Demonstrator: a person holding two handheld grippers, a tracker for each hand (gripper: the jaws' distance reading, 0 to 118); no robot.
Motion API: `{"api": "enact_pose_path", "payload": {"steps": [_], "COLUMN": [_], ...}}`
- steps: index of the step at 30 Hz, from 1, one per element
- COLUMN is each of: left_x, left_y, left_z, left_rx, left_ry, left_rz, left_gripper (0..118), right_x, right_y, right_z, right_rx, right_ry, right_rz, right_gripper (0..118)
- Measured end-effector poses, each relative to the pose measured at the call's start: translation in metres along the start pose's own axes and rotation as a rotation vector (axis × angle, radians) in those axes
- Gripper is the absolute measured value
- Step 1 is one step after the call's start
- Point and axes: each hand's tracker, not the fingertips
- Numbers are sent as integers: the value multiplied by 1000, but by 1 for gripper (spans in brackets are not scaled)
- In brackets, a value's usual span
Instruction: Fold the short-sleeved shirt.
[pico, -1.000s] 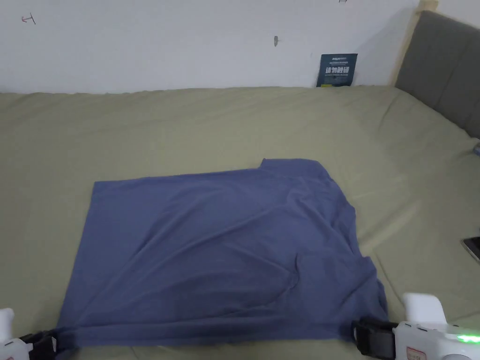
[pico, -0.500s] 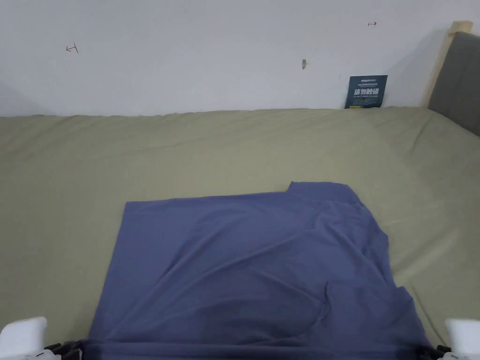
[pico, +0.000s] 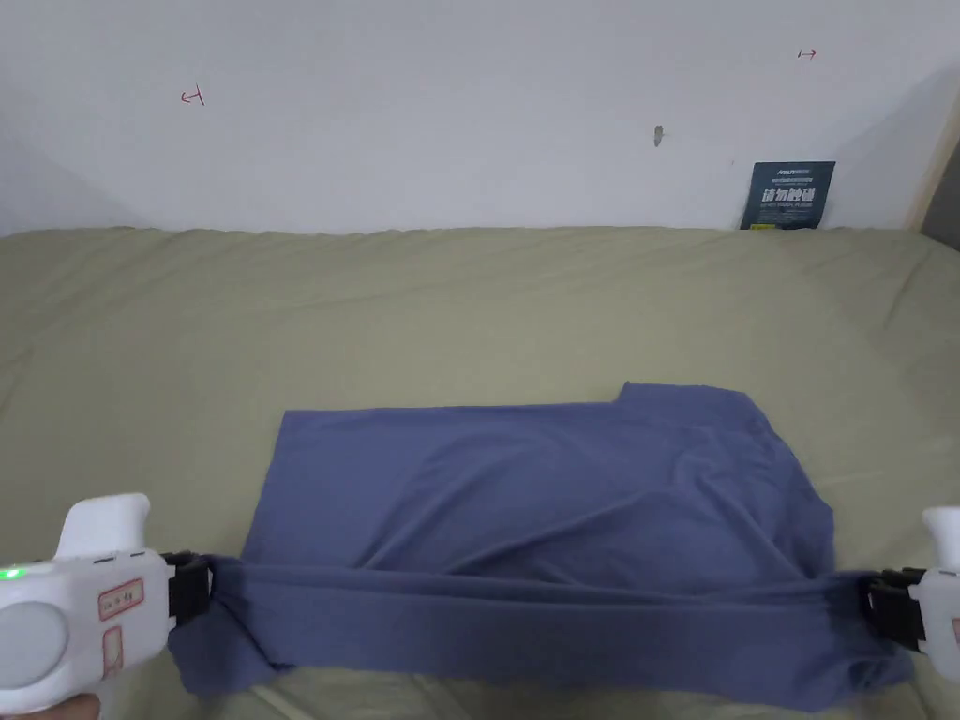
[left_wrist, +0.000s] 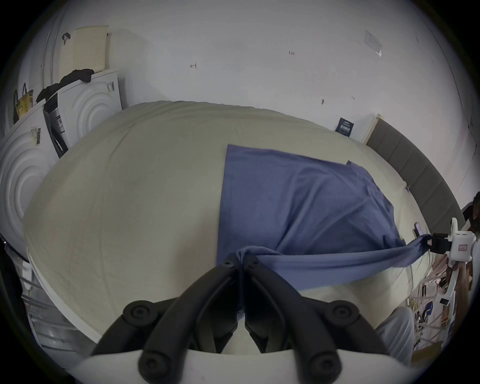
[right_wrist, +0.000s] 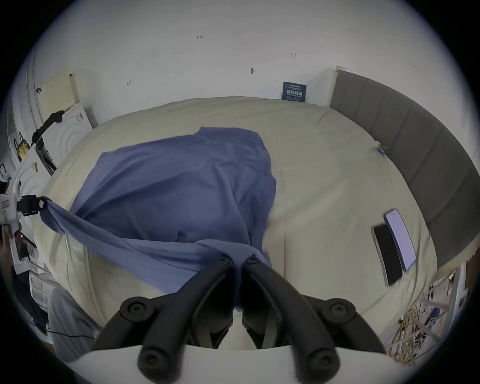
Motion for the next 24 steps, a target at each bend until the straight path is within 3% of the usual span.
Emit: {"api": "enact_pose_path", "payload": {"steps": [12, 16, 17, 18, 19, 20, 21, 24], "left_x": [13, 10, 10, 9, 7, 5, 3, 1], "left_y": [51, 52, 51, 50, 48, 45, 43, 40], "left_z": [-87, -115, -120, -123, -126, -128, -130, -104], "left_rx": [-57, -84, -90, -93, -96, -98, -118, -86], "left_ry": [61, 64, 68, 65, 61, 65, 73, 77], "left_rz": [-12, -18, -22, -23, -15, -13, -10, -35], "left_gripper": [0, 0, 5, 44, 94, 118, 112, 112], "right_x": [-2, 0, 2, 4, 4, 5, 8, 13], "right_y": [72, 75, 74, 74, 73, 70, 67, 57], "right_z": [-88, -114, -118, -121, -122, -119, -116, -88], "right_rx": [-81, -119, -139, -160, -152, -137, -125, -57], "right_ry": [-7, -1, 13, 21, 3, -8, 3, 5], "right_rz": [75, 53, 29, 0, -6, -13, -19, -46], "right_gripper": [6, 6, 12, 48, 89, 116, 118, 118]}}
